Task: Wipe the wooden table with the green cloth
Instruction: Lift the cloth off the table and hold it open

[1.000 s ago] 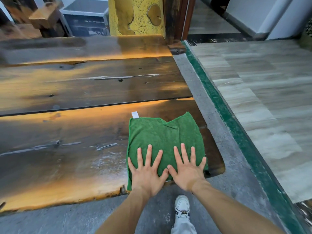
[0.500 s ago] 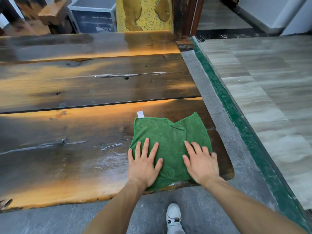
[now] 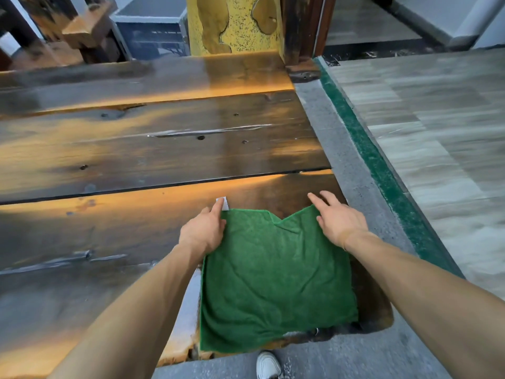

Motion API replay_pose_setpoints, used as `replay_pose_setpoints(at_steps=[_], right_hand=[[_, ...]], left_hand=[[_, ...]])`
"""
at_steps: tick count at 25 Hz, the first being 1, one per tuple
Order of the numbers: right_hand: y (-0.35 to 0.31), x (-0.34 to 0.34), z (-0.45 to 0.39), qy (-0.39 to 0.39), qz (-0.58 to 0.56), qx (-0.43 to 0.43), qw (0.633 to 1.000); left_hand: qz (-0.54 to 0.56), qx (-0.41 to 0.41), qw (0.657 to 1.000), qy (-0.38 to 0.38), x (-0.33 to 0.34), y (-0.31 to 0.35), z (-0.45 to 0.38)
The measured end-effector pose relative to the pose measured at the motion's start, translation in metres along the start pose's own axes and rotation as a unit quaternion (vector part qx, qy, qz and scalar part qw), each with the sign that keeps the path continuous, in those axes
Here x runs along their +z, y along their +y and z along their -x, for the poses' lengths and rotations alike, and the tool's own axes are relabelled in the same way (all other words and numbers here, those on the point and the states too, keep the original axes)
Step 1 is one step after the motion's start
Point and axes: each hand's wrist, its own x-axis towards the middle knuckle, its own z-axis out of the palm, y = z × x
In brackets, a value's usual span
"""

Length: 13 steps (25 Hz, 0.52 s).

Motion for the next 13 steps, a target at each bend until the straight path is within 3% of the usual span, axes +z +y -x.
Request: replay_pose_setpoints(at_steps=[2,7,13], right_hand=[[0.001,-0.005,-0.007,-0.021,0.029,-0.027,0.999],[-0.005,-0.006,-0.012,0.035,0.056,-0.041,0.997],[0.002,-0.016,-0.004,0.057,-0.053,0.009,0.997]], left_hand=[[-0.029,0.006,1.000,-0.006,-0.005,0.000,-0.009],[-0.055,-0.009,0.998,0.024,-0.006,0.000,-0.012],[0.046,-0.043,0.994,0.092,-0.013,-0.007,0.002]])
